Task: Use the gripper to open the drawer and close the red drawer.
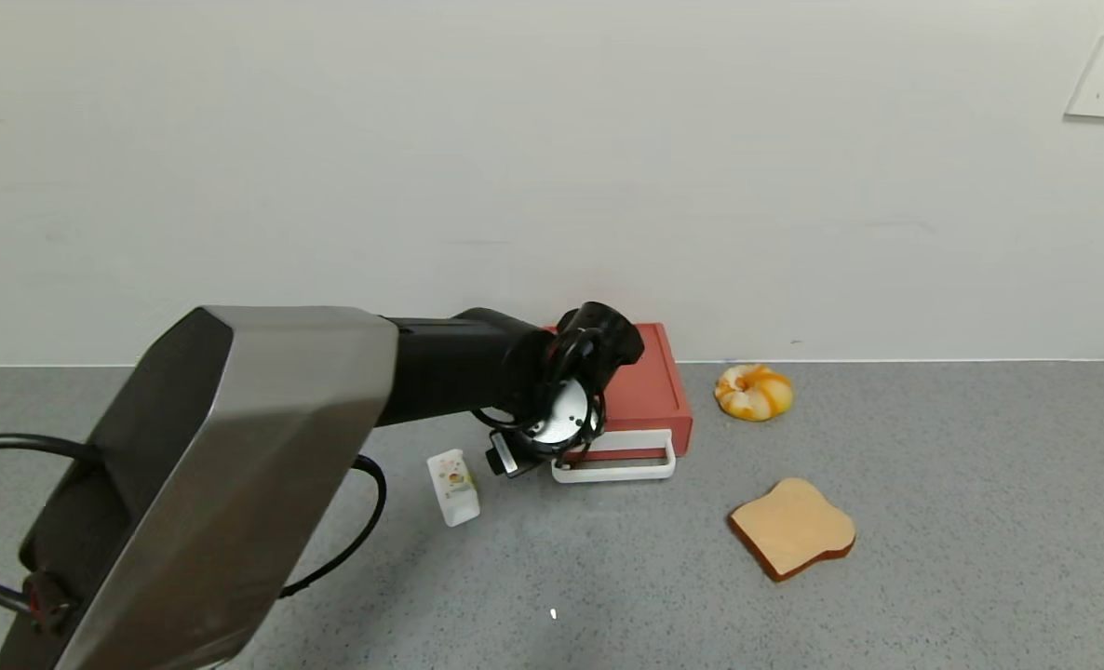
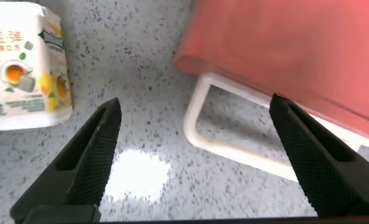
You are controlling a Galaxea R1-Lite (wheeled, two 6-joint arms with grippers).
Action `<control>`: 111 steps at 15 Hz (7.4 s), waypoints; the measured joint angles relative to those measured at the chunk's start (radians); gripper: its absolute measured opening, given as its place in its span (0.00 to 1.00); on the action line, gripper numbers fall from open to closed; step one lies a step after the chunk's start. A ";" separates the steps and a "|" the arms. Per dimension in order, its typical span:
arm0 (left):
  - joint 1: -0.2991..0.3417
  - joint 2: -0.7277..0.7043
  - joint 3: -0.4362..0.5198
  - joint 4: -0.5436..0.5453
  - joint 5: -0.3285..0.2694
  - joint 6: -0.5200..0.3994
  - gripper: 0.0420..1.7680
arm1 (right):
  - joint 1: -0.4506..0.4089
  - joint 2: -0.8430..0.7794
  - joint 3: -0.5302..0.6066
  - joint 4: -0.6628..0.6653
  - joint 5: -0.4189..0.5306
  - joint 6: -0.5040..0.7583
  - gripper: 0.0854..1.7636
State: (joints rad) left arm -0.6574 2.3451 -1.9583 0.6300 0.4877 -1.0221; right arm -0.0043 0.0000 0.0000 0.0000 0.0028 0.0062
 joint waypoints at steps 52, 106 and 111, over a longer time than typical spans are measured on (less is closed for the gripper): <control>0.320 -1.811 1.251 -0.367 -0.356 1.104 0.97 | 0.000 0.000 0.000 0.000 0.000 0.000 0.97; 0.657 -2.345 1.955 -0.633 -0.520 1.083 0.97 | 0.000 0.000 0.000 0.000 0.000 0.000 0.97; 0.657 -2.345 1.957 -0.637 -0.507 1.010 0.97 | 0.000 0.000 0.000 0.000 0.000 0.000 0.97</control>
State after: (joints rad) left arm 0.0000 0.0004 -0.0013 -0.0070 -0.0196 -0.0123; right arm -0.0047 0.0000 0.0000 0.0004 0.0028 0.0062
